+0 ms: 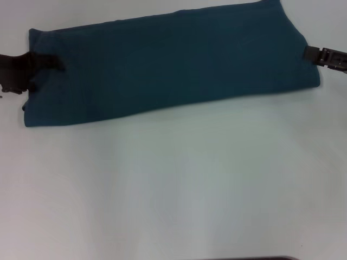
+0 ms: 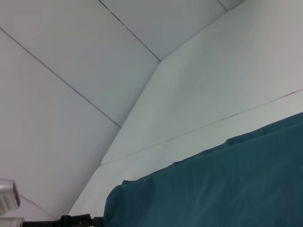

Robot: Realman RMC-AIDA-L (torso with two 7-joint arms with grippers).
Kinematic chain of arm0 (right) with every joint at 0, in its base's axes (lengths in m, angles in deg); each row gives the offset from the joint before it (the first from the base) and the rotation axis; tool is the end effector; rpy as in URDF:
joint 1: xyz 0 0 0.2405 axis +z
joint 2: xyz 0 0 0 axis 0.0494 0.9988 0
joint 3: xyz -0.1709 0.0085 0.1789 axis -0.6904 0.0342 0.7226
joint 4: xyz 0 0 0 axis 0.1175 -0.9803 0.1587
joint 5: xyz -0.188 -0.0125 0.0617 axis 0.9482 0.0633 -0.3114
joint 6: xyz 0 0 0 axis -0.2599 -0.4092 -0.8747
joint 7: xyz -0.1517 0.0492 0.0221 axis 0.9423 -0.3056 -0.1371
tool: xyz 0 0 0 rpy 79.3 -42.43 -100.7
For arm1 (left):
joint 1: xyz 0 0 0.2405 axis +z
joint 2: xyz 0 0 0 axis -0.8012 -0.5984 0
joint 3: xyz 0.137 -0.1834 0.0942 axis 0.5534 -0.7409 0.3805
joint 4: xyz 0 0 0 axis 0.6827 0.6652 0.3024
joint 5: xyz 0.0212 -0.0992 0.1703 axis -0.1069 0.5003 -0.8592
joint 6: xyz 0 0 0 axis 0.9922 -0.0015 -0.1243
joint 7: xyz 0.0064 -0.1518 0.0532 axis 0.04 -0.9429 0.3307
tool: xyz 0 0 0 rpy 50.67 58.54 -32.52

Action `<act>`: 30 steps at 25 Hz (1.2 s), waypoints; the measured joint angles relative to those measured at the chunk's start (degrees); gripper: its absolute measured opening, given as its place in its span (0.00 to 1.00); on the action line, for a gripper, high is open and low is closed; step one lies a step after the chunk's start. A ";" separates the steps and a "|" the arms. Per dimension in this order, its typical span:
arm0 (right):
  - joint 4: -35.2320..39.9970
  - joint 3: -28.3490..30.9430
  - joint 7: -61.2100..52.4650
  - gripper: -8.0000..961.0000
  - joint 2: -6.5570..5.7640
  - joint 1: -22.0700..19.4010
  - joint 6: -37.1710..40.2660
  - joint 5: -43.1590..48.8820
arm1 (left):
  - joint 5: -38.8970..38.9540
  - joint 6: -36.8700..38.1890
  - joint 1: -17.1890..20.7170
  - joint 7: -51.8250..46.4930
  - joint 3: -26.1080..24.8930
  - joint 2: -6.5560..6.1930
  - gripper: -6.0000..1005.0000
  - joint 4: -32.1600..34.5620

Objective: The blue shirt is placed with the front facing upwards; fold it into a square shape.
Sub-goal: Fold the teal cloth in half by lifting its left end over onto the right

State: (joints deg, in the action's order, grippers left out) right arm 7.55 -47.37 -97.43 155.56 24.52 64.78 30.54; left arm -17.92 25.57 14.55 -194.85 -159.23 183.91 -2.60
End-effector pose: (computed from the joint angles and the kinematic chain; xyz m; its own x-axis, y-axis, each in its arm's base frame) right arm 0.3085 0.3091 0.0598 0.2440 -0.7037 -0.6672 -0.9140 -0.3969 0.0844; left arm -0.2993 0.3919 0.0255 -0.0375 0.8680 0.4951 0.9615 0.1663 -0.2187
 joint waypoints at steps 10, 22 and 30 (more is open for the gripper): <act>0.00 0.00 -0.15 0.93 -0.22 0.22 -0.29 0.00 | 1.50 1.87 -0.15 0.28 -0.22 0.47 0.94 -0.84; 0.00 -0.02 -0.25 0.93 -0.30 0.41 -0.71 0.00 | 0.80 -1.01 0.13 -1.02 0.04 0.17 0.94 -3.14; -0.39 -0.18 -0.29 0.93 -0.35 0.54 -0.83 0.00 | 0.52 -4.16 -1.00 -0.58 1.04 0.54 0.94 0.42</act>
State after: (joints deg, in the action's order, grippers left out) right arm 7.16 -47.55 -97.72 155.21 25.06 63.95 30.54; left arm -17.40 21.42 13.55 -195.43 -158.19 184.44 -2.18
